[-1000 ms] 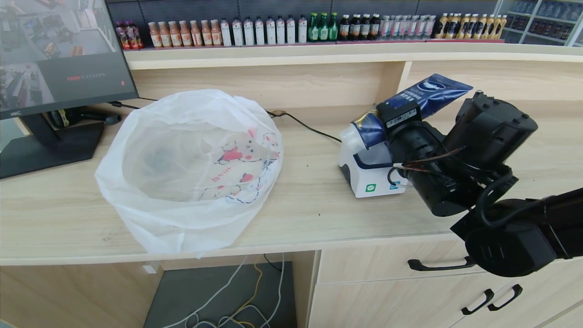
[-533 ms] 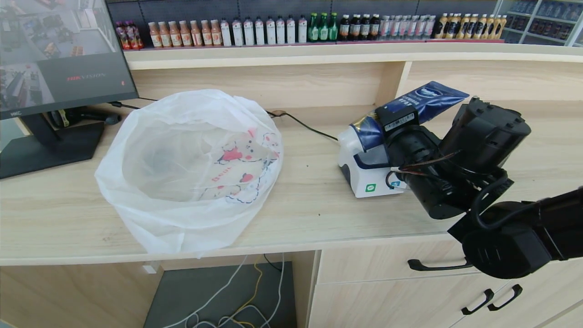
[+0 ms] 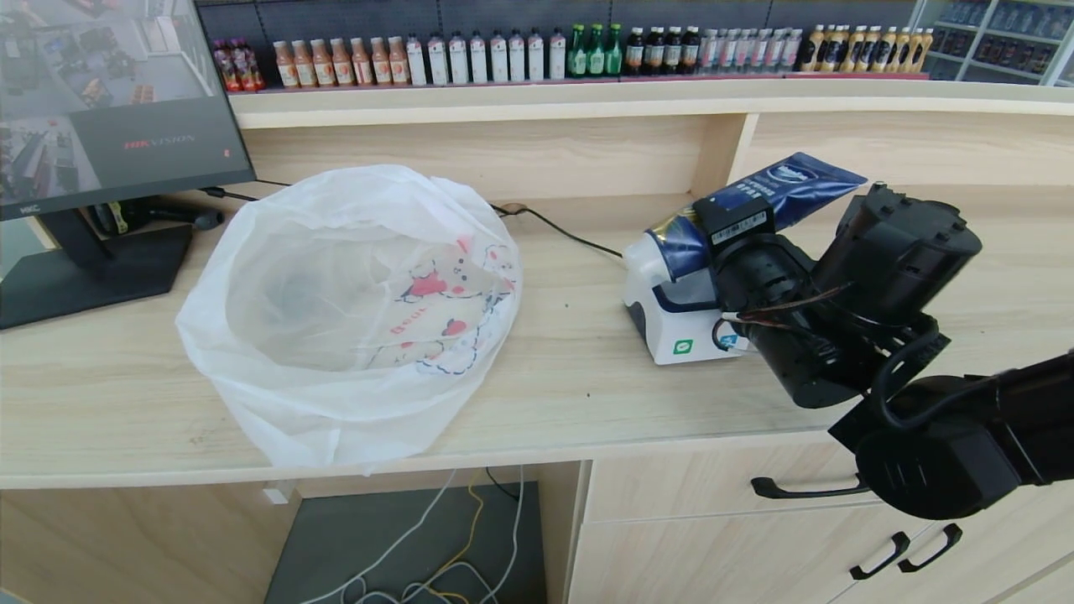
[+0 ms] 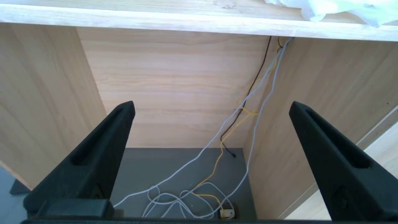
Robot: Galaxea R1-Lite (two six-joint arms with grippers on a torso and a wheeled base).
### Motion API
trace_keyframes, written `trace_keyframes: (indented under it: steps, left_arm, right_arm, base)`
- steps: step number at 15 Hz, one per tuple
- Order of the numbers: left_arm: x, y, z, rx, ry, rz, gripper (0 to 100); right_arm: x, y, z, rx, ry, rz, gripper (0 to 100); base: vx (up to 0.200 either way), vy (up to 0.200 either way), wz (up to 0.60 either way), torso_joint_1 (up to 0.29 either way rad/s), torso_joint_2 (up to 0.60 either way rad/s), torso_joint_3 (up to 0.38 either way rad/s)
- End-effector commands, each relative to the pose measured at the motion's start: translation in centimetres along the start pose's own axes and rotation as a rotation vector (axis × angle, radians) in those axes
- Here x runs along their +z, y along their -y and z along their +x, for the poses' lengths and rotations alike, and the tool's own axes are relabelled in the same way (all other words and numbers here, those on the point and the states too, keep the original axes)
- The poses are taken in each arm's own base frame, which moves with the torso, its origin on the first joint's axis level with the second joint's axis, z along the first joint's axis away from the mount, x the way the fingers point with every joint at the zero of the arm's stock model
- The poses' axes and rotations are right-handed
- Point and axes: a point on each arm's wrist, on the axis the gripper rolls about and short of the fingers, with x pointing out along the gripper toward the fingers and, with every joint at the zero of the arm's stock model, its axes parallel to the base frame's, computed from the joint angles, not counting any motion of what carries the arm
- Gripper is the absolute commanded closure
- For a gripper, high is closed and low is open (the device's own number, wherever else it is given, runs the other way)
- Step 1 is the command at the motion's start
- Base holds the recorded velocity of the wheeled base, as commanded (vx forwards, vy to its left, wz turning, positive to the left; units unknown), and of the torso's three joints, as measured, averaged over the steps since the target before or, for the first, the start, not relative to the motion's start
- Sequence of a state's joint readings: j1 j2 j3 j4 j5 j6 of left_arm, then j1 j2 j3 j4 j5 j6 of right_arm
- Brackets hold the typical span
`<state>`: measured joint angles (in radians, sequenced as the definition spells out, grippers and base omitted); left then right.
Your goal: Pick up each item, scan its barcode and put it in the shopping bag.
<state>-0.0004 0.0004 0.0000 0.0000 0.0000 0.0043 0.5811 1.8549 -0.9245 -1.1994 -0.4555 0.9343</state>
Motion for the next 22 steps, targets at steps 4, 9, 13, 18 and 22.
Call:
trace_keyframes:
  steps: [4,9,13,18,22]
  left_arm:
    - [0.0,0.0,0.0,-0.001,0.000,0.000,0]
    - [0.0,0.0,0.0,0.000,0.000,0.000,0]
    - [0.0,0.0,0.0,0.000,0.000,0.000,0]
    - [0.0,0.0,0.0,-0.001,0.000,-0.001,0]
    - [0.0,0.0,0.0,-0.001,0.000,-0.001,0]
  right_arm:
    - [-0.2,0.2,0.0,-0.008,-0.006,0.003,100]
    - [-0.2,0.1,0.0,-0.005,-0.006,0.003,100]
    - [0.0,0.0,-0.1,-0.002,-0.003,0.000,100]
    - [0.5,-1.7,0.2,0.052,0.015,-0.048,100]
    - [1.1,-3.8,-0.4,0.106,0.032,-0.127,100]
  base:
    - [0.000,0.000,0.00,0.000,0.00,0.000]
    - [0.000,0.000,0.00,0.000,0.00,0.000]
    - [0.000,0.000,0.00,0.000,0.00,0.000]
    - [0.000,0.000,0.00,0.000,0.00,0.000]
    - [0.000,0.000,0.00,0.000,0.00,0.000]
